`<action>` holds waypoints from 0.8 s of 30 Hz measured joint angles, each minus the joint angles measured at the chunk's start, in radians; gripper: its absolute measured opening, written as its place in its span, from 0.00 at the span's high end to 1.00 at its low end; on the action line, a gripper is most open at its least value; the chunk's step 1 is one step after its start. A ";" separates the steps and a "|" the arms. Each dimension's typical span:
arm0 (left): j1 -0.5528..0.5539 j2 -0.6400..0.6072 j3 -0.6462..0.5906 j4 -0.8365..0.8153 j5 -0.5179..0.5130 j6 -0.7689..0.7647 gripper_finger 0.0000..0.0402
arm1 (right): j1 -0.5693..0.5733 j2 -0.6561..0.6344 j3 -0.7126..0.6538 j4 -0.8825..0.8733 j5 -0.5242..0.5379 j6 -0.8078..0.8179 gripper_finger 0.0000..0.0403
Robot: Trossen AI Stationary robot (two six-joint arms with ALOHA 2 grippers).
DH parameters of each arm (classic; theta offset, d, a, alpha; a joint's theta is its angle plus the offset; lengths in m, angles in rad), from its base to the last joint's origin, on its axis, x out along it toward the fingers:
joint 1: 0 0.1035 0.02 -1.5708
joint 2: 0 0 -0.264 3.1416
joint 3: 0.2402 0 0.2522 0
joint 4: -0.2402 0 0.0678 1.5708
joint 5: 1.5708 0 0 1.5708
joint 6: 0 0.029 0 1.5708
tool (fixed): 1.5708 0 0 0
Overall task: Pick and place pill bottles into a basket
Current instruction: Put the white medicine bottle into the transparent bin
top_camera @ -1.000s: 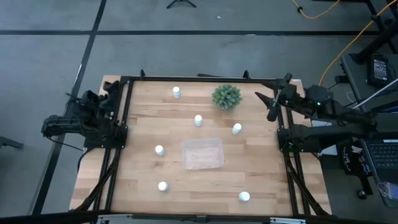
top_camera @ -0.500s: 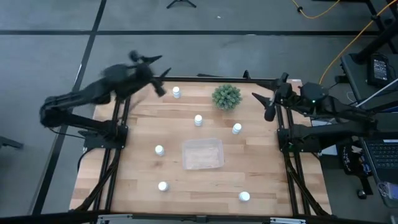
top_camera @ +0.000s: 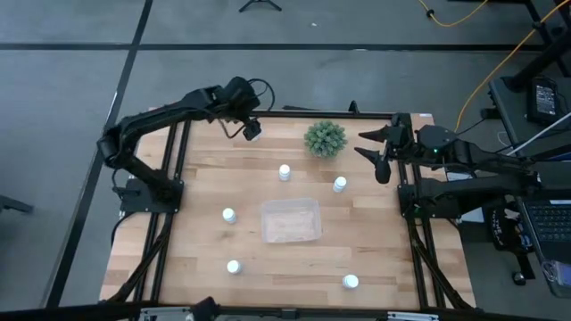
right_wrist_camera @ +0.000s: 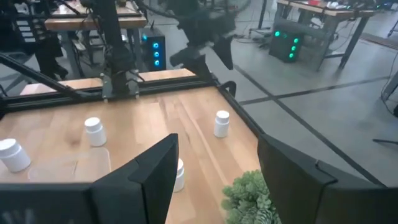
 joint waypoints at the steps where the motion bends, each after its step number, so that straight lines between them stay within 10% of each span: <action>1: 0.013 0.009 0.000 -0.004 0.027 -0.014 0.04 | 0.000 0.000 0.000 -0.003 0.000 -0.009 0.45; 24: 0.136 0.174 0.001 -0.037 0.203 -0.105 0.00 | 0.000 0.000 0.000 -0.011 -0.002 -0.119 0.45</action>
